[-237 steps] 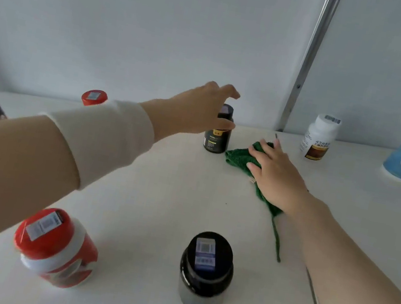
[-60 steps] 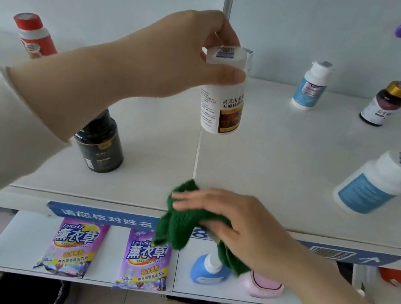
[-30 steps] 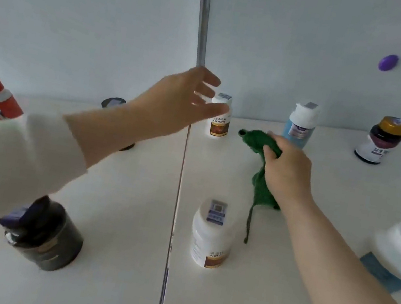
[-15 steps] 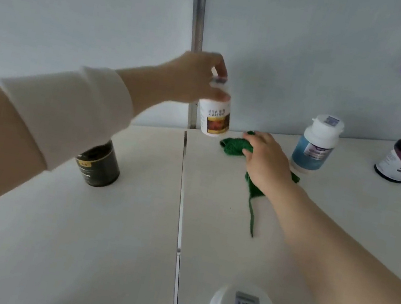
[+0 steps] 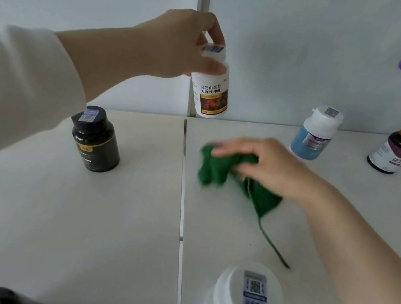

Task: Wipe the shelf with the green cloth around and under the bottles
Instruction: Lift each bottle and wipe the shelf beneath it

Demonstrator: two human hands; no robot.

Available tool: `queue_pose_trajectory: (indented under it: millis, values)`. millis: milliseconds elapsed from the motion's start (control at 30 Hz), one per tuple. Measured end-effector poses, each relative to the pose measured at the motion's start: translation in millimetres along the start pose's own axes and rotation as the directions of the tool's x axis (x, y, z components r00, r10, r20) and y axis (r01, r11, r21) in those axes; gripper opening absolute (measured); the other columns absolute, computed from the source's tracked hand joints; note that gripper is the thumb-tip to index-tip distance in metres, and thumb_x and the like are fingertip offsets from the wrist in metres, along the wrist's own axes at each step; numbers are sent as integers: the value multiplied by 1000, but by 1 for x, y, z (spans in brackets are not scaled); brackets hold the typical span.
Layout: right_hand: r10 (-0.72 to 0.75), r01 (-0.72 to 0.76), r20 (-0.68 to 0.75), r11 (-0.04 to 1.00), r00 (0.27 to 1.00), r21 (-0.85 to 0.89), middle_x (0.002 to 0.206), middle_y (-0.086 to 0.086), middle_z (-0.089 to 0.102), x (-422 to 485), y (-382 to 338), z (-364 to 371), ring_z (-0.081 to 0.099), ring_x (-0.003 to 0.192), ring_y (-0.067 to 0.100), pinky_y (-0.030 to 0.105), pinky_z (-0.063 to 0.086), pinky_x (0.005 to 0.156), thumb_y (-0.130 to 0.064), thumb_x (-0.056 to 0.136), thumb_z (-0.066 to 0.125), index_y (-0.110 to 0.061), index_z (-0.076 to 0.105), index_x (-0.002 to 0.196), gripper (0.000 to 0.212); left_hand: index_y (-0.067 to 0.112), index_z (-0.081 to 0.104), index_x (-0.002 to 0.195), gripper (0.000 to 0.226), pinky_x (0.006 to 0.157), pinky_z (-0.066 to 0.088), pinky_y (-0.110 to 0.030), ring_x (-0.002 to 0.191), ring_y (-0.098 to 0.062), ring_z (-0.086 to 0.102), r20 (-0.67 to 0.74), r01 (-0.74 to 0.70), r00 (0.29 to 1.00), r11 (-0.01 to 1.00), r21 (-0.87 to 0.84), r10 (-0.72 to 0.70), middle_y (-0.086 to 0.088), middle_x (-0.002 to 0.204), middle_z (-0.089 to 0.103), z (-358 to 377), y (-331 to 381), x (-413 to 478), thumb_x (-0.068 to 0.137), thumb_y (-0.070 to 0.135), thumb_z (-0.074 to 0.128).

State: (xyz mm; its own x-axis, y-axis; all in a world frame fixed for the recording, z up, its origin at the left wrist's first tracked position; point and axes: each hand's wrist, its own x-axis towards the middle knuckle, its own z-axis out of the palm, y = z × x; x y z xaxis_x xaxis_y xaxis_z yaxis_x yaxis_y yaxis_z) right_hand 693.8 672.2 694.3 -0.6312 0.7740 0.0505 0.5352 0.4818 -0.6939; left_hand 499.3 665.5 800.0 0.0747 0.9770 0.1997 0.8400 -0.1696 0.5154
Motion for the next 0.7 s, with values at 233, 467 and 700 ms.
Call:
queue_pose_trajectory:
  millis: [233, 467, 700]
  values:
    - [52, -59, -33, 964, 998, -258, 149, -12, 34, 31, 23, 19, 29, 138, 10, 27, 16, 113, -12, 90, 53, -24, 47, 133, 45, 22, 52, 116, 37, 56, 39, -19, 75, -14, 57, 27, -16, 1000, 996, 90, 14, 7, 103, 53, 11, -5, -3, 82, 36, 61]
    - [-90, 101, 121, 991, 989, -92, 127, -32, 40, -55, 0, 35, 27, 123, -18, 8, 16, 108, -23, 86, 60, -29, 58, 121, 36, 19, 49, 121, 41, 63, 37, -24, 91, -17, 47, 128, -59, 991, 989, 136, 42, 1, 112, 55, 42, 6, -13, 84, 32, 60]
    - [-35, 38, 40, 995, 999, -93, 117, -43, 43, -113, 8, 29, 29, 108, -35, -10, 14, 95, -23, 84, 62, -38, 63, 110, 31, 18, 48, 121, 41, 66, 39, -24, 93, -20, 49, 227, -100, 971, 987, 123, 70, -7, 125, 55, 76, 17, -23, 84, 32, 61]
